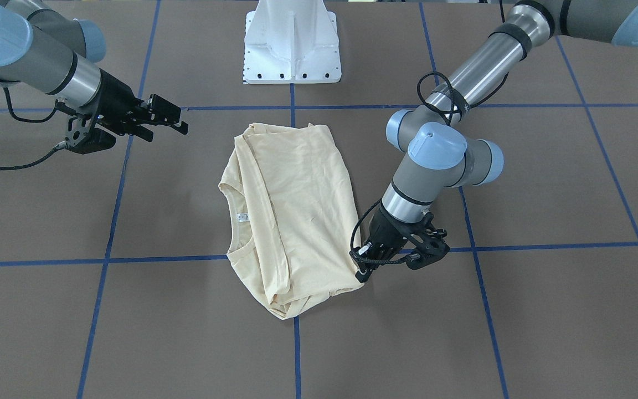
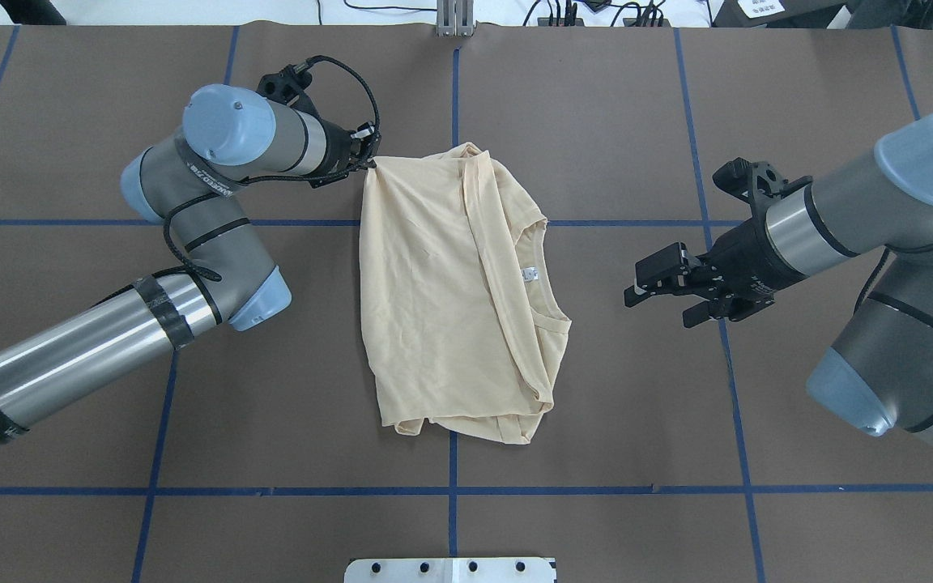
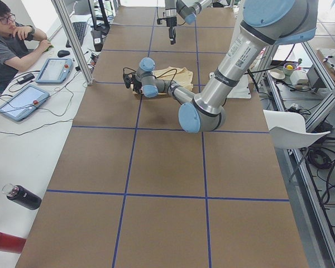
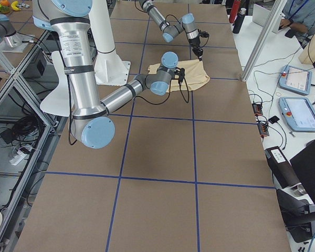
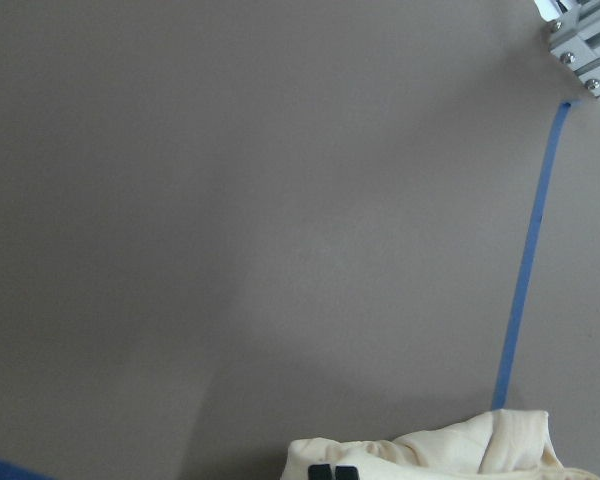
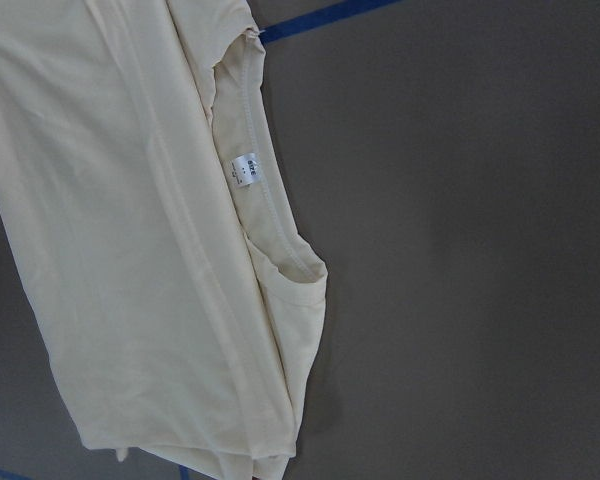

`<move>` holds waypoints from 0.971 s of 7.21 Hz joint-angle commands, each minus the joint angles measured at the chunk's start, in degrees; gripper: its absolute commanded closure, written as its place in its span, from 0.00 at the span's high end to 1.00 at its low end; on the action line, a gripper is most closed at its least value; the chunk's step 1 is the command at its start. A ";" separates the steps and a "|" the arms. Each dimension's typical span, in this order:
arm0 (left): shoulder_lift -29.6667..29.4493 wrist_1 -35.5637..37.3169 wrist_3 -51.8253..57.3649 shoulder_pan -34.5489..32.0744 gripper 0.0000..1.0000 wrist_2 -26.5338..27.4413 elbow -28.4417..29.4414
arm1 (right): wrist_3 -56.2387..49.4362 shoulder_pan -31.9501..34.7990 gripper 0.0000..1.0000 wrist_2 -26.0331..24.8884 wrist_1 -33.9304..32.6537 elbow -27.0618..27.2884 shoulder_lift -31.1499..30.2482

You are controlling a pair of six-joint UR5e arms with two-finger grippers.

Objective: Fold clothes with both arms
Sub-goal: 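Pull the shirt corner away from the robot with the left gripper, then release the shirt with the left gripper while the right gripper moves over the shirt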

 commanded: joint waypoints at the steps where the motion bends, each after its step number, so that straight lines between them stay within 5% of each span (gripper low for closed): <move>1: -1.84 -4.67 1.83 -1.04 0.00 2.36 5.60 | -0.01 0.04 1.00 -1.48 0.00 -0.35 0.01; 2: -2.27 -4.76 1.75 -1.04 0.00 3.32 5.69 | -0.01 -0.22 1.00 -2.71 0.00 -0.44 0.10; 3: -2.19 -4.85 1.83 -1.04 0.36 3.68 5.69 | -0.10 -0.31 1.00 -3.07 0.09 -0.44 0.10; 4: -2.28 -4.94 3.14 -1.13 0.99 4.55 5.26 | -0.19 -0.31 1.00 -3.33 0.00 -0.53 1.14; 7: 1.12 -4.33 5.69 -2.01 1.00 1.07 -1.39 | -3.58 -4.94 1.00 -12.34 -0.35 -0.27 3.62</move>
